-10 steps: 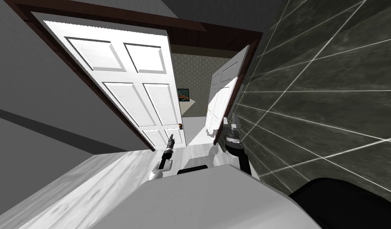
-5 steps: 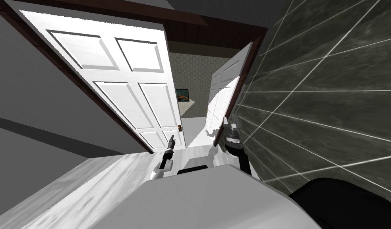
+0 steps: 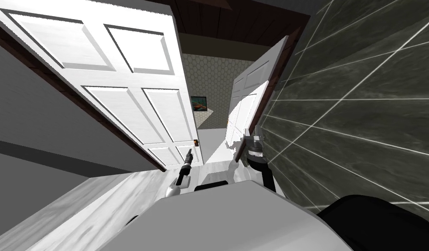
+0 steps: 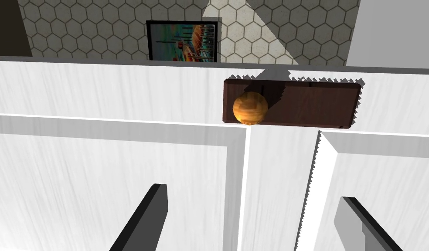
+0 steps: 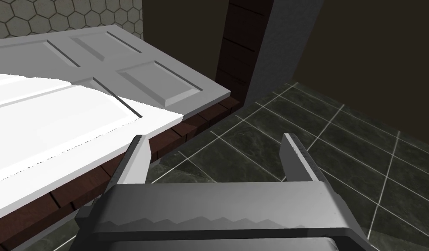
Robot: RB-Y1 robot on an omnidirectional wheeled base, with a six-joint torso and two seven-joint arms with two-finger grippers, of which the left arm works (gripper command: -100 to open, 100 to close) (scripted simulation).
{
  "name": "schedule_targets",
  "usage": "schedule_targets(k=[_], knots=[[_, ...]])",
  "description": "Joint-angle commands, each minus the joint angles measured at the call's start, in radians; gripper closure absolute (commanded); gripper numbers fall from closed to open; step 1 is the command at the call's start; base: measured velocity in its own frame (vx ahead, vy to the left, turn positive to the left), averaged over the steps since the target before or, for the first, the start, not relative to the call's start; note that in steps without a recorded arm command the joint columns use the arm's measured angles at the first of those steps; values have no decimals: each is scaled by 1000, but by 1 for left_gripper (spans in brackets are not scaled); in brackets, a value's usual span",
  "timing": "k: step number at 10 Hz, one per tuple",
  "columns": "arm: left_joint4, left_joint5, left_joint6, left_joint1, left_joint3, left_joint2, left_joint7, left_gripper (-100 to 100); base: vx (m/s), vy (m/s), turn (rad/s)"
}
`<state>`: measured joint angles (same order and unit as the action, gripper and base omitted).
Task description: Push the door open
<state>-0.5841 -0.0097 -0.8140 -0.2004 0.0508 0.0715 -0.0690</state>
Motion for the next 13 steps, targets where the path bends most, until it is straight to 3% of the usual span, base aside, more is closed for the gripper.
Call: schedule_targets(k=[1, 2, 4, 13], knots=[[30, 0, -10, -13, 2, -1, -1, -100, 34, 5, -9], [48, -1, -12, -20, 3, -3, -1, -100, 73, -1, -19], [34, 0, -10, -13, 4, 0, 1, -100, 70, 1, -12], [45, 8, -20, -11, 17, -1, 9, -100, 173, 4, -23]])
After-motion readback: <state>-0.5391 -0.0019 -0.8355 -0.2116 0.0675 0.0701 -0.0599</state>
